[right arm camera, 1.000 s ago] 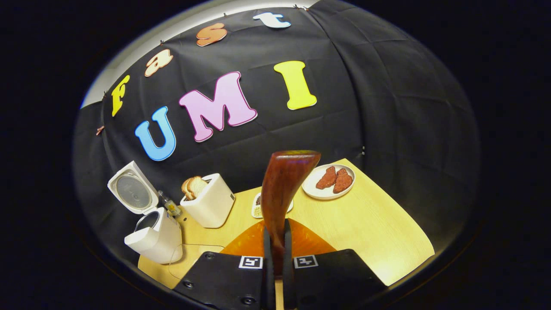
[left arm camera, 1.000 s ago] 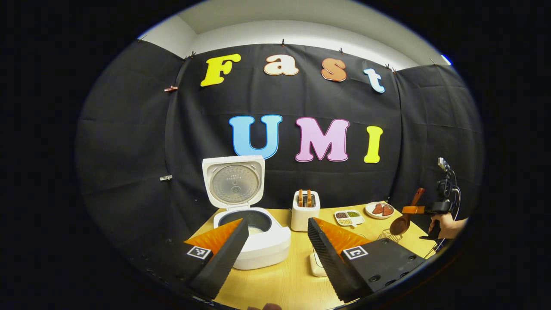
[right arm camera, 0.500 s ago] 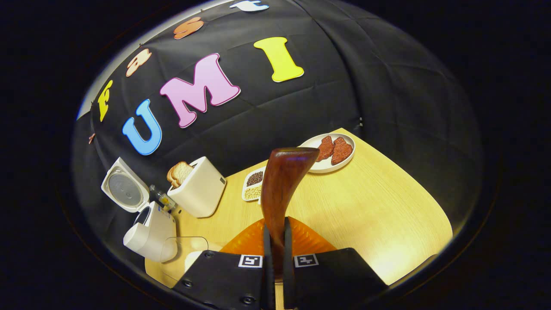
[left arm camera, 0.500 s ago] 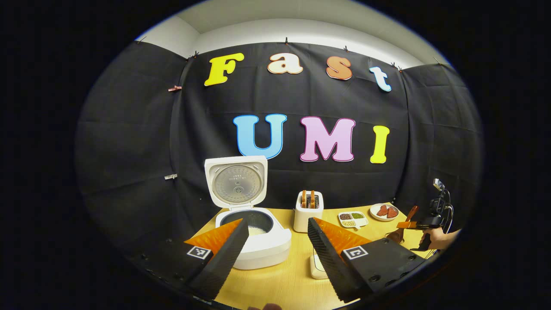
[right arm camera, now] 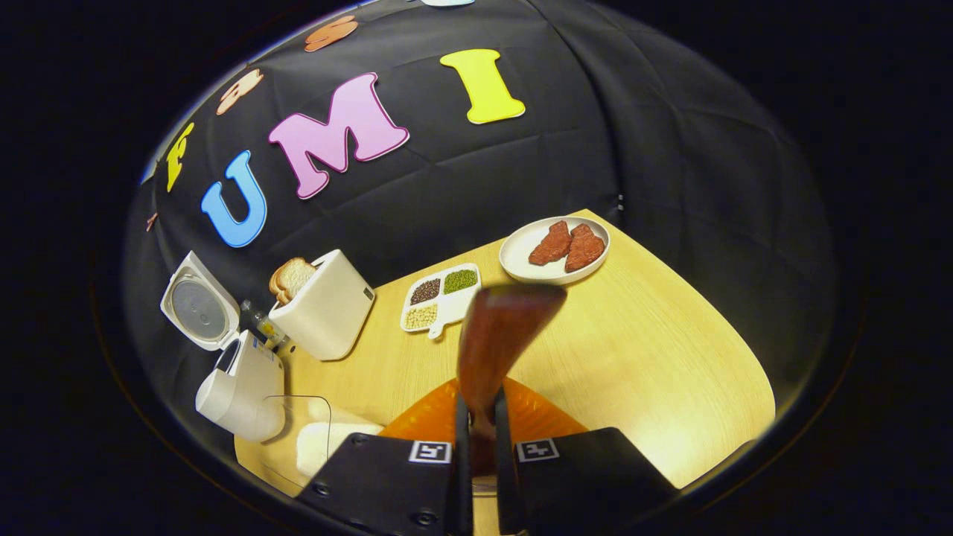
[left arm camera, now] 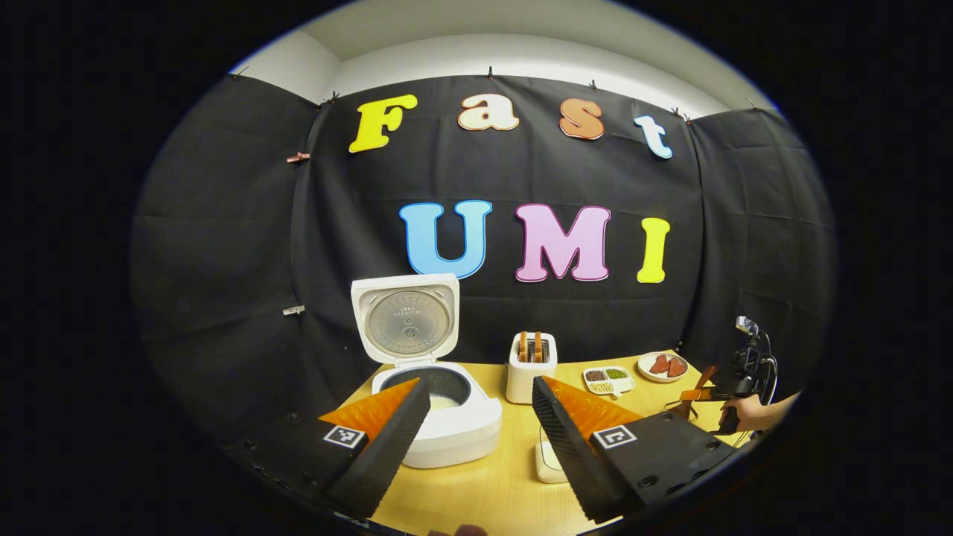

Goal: Close the left gripper, press the button to open the rice cooker; take a wooden spoon from the chopstick holder with the right hand, scoop a spoonful of rice and pour it into the rice cooker, then put the wooden spoon back into the chopstick holder.

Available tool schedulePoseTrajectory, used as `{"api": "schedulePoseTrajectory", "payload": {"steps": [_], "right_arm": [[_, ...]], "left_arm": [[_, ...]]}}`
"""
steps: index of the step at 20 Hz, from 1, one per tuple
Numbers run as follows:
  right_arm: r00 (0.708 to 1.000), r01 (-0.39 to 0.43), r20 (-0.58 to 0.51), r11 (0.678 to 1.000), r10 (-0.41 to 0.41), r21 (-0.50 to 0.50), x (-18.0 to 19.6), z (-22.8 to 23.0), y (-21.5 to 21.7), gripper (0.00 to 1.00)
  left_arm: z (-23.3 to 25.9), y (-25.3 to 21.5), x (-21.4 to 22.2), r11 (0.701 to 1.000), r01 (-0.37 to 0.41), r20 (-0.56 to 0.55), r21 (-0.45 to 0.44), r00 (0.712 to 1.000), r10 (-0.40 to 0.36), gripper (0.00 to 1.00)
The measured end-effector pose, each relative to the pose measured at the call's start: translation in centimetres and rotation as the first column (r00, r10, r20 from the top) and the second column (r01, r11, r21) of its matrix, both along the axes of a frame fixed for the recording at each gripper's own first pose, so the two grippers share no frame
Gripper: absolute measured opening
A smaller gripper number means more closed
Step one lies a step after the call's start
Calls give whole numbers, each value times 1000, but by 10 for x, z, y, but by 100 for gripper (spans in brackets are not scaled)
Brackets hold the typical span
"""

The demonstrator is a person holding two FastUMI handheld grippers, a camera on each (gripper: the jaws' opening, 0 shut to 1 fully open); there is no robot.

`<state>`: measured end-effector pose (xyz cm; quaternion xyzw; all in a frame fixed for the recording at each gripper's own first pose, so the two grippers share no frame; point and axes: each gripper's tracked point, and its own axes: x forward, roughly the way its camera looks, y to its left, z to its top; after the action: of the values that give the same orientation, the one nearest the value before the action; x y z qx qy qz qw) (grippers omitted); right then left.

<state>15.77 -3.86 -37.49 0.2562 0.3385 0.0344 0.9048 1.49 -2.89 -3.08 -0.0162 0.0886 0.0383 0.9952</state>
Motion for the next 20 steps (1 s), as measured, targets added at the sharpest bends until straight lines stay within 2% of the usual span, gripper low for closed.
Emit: {"api": "schedulePoseTrajectory", "payload": {"steps": [2,3,4,5,7,8,9,12,14,17,20], "right_arm": [[1000,22,-7,1000,-22,-12,1,4,-9,22],[999,33,-14,999,-33,-21,-1,3,-13,27],[999,39,-18,999,-39,-24,-3,5,-17,36],[999,40,-14,999,-40,-19,-6,10,-18,40],[999,53,-4,998,-53,-21,-14,18,-26,70],[998,63,4,998,-63,-28,-19,24,-31,92],[997,71,19,997,-70,-33,-23,32,-35,97],[995,86,67,992,-80,-93,-41,54,-48,99],[992,94,92,989,-84,-112,-53,70,-50,98],[989,96,126,986,-79,-134,-70,98,-49,98],[985,99,151,986,-79,-132,-84,122,-42,98]], "left_arm": [[3,2,0,1000,2,7,1,1000,-2,95],[6,3,1,1000,3,14,-2,1000,-3,95],[8,4,3,1000,4,20,-3,1000,-4,96],[12,7,6,1000,4,29,1,1000,-4,95],[23,15,14,1000,-1,51,18,999,0,95],[29,19,20,1000,-5,65,26,998,3,95],[38,24,25,999,-8,82,32,997,6,95],[64,47,48,999,-34,128,39,991,29,95],[84,66,65,998,-56,154,12,987,54,95],[118,104,90,994,-100,226,-48,968,108,95],[140,142,121,989,-142,271,-36,951,146,95]]}}
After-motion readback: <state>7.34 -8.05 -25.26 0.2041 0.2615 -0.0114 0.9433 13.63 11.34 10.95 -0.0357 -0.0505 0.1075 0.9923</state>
